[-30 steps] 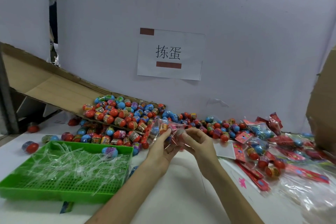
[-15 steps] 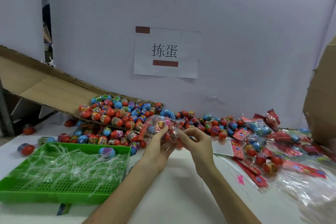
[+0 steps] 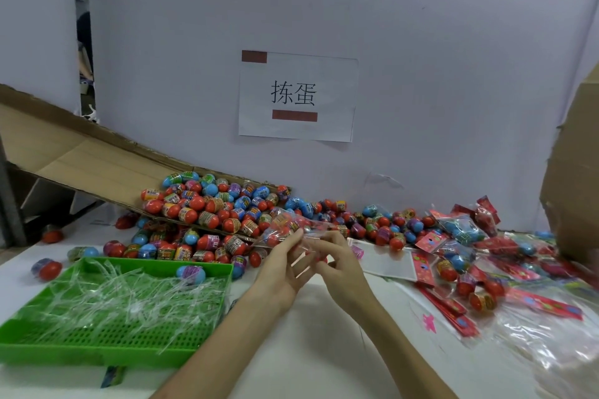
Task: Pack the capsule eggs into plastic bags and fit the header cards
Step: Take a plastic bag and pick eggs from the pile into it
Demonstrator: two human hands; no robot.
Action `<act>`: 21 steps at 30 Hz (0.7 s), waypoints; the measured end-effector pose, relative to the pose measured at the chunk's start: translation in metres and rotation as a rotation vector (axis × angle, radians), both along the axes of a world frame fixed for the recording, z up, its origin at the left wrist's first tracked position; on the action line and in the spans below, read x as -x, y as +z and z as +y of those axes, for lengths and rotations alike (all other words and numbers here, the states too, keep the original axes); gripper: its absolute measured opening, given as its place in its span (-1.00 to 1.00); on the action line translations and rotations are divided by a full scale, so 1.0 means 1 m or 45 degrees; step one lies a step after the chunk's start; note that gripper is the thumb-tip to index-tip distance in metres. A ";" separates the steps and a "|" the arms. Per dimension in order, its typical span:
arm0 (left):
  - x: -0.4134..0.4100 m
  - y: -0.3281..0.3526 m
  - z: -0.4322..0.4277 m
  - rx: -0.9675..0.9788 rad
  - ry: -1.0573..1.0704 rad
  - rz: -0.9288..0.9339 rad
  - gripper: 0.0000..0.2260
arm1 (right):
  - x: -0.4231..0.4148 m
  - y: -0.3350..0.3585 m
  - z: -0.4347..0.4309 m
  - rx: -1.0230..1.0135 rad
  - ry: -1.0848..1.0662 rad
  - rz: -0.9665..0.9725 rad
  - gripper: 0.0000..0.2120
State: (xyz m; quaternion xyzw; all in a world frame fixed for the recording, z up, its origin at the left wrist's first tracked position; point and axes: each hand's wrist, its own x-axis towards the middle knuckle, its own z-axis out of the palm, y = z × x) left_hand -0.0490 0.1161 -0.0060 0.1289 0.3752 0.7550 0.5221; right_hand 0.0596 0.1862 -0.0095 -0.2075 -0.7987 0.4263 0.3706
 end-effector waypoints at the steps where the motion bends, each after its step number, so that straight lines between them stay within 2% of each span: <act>1: 0.000 0.000 0.000 -0.005 -0.012 0.021 -0.77 | -0.001 0.002 0.000 -0.028 -0.032 0.039 -0.51; 6: -0.006 0.001 0.001 0.042 -0.051 0.134 -0.71 | -0.011 0.010 0.014 -0.076 -0.394 0.338 -0.44; 8: -0.010 0.003 0.000 0.106 -0.069 0.186 -0.71 | -0.019 0.012 0.023 -0.022 -0.352 0.309 -0.39; 10: -0.014 0.004 -0.001 0.170 -0.102 0.237 -0.68 | -0.026 0.012 0.031 -0.022 -0.198 0.221 -0.36; 11: -0.015 0.005 -0.002 0.201 -0.125 0.255 -0.63 | -0.029 0.012 0.034 -0.035 -0.134 0.182 -0.41; 13: -0.018 0.006 -0.004 0.244 -0.191 0.293 -0.49 | -0.031 0.012 0.038 -0.047 -0.094 0.143 -0.63; 15: -0.017 0.007 -0.005 0.224 -0.272 0.322 -0.28 | -0.032 0.013 0.039 -0.038 -0.149 0.177 -0.81; 17: -0.015 0.007 -0.004 0.159 -0.327 0.346 -0.15 | -0.033 0.014 0.040 -0.013 -0.233 0.266 -0.90; 19: -0.015 0.006 -0.002 0.082 -0.246 0.346 -0.21 | -0.036 0.017 0.043 0.068 -0.294 0.352 -0.95; 21: -0.016 0.006 -0.001 0.059 -0.006 0.379 -0.40 | -0.040 0.019 0.045 0.202 -0.349 0.408 -0.93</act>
